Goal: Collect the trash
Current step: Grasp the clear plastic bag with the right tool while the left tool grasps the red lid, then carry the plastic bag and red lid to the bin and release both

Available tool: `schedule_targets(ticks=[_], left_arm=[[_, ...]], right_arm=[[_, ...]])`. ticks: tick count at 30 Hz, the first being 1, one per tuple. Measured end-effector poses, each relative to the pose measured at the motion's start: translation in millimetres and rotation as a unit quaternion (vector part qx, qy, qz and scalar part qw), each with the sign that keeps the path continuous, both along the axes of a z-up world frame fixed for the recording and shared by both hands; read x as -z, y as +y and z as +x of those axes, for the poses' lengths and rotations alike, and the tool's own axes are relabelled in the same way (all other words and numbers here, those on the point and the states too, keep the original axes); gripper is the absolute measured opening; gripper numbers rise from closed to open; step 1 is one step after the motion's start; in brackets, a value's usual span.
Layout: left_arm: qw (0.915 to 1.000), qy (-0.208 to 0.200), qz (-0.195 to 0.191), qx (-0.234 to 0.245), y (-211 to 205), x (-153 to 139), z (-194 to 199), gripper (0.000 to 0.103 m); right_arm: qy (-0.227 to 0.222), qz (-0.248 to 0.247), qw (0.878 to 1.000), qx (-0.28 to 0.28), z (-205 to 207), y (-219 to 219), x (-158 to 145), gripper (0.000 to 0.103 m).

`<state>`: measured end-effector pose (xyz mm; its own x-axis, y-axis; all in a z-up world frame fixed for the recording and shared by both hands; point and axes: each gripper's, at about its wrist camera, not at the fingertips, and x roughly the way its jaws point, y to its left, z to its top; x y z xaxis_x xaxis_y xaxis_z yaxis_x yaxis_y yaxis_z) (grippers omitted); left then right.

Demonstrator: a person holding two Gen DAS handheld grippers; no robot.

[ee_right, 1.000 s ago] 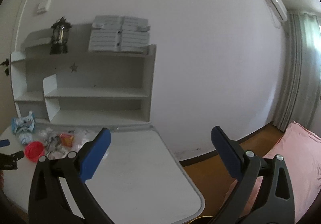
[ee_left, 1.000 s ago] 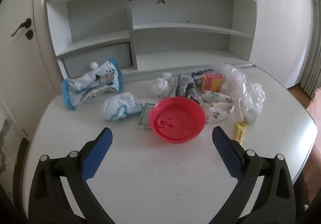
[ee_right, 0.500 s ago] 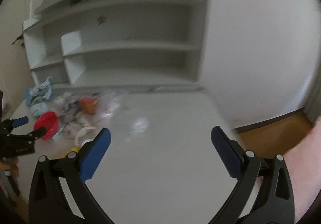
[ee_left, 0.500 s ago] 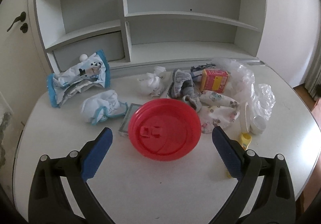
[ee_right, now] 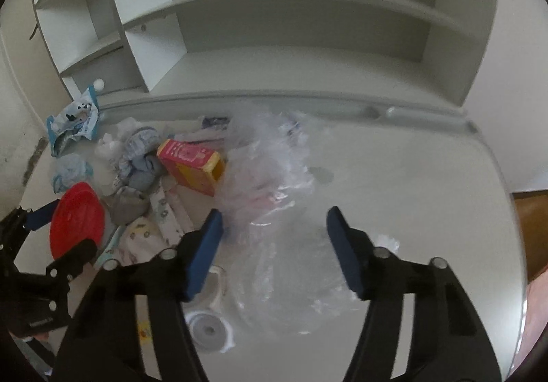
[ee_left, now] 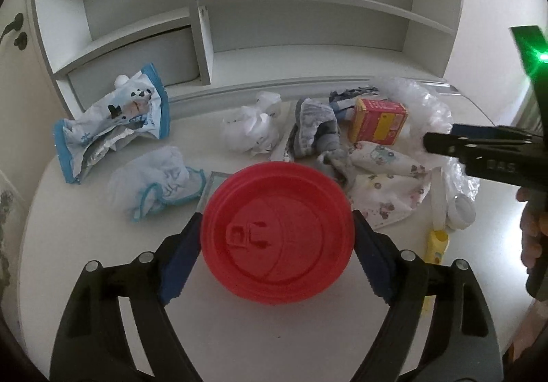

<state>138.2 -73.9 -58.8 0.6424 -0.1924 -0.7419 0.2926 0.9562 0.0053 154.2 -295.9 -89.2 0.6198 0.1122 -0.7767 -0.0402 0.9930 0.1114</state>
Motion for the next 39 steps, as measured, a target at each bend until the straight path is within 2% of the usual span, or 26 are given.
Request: schedule_targets(ticks=[2,5,14,16,19,22,26,28,30,32,34,36,37,38,39], left_arm=[[0.9999,-0.005,-0.006,0.013,-1,-1,-3,0.079],[0.9995,-0.017,-0.016,0.019,1,-7,-9,0.078],[0.9955,-0.084,-0.042,-0.007,25,-50,-28,0.078],[0.9947,-0.093,-0.044,-0.011,26,-55,-32,0.078],[0.9940,-0.090,-0.061,-0.014,26,-55,-37,0.078],[0.9926,-0.096,-0.074,0.004,15,-63,-46,0.078],[0.9854,-0.107,-0.115,0.065,-25,-90,-58,0.078],[0.9791,-0.115,-0.129,0.107,-61,-103,-69,0.078],[0.9684,-0.114,-0.147,0.166,-112,-113,-86,0.078],[0.9540,-0.101,-0.159,0.233,-168,-116,-110,0.078],[0.9358,-0.086,-0.163,0.301,-222,-114,-141,0.078],[0.9128,-0.069,-0.154,0.372,-282,-102,-183,0.078],[0.9055,-0.061,-0.149,0.393,-300,-95,-198,0.078],[0.8943,-0.043,-0.137,0.424,-329,-78,-223,0.078],[0.8887,-0.029,-0.128,0.439,-344,-64,-237,0.078]], right_arm=[[0.008,0.012,1.000,-0.010,3,3,4,0.029],[-0.010,0.004,1.000,-0.008,-1,8,1,0.024],[-0.123,0.008,0.992,0.029,-32,-5,-65,0.024],[-0.119,0.016,0.992,0.024,-35,-5,-66,0.024],[-0.086,0.022,0.996,0.009,-33,0,-45,0.023],[-0.088,0.059,0.994,0.008,-47,-9,-46,0.023],[-0.136,0.085,0.987,0.026,-90,-42,-84,0.023],[-0.165,0.075,0.981,0.065,-131,-79,-105,0.023],[-0.175,0.071,0.976,0.110,-170,-119,-115,0.023],[-0.176,0.065,0.968,0.165,-211,-164,-117,0.023],[-0.164,0.061,0.958,0.226,-259,-210,-109,0.023],[-0.142,0.072,0.948,0.276,-304,-254,-92,0.023],[-0.127,0.073,0.944,0.295,-321,-272,-82,0.023],[-0.105,0.070,0.941,0.313,-335,-290,-68,0.023],[-0.077,0.072,0.937,0.334,-349,-310,-46,0.023]])
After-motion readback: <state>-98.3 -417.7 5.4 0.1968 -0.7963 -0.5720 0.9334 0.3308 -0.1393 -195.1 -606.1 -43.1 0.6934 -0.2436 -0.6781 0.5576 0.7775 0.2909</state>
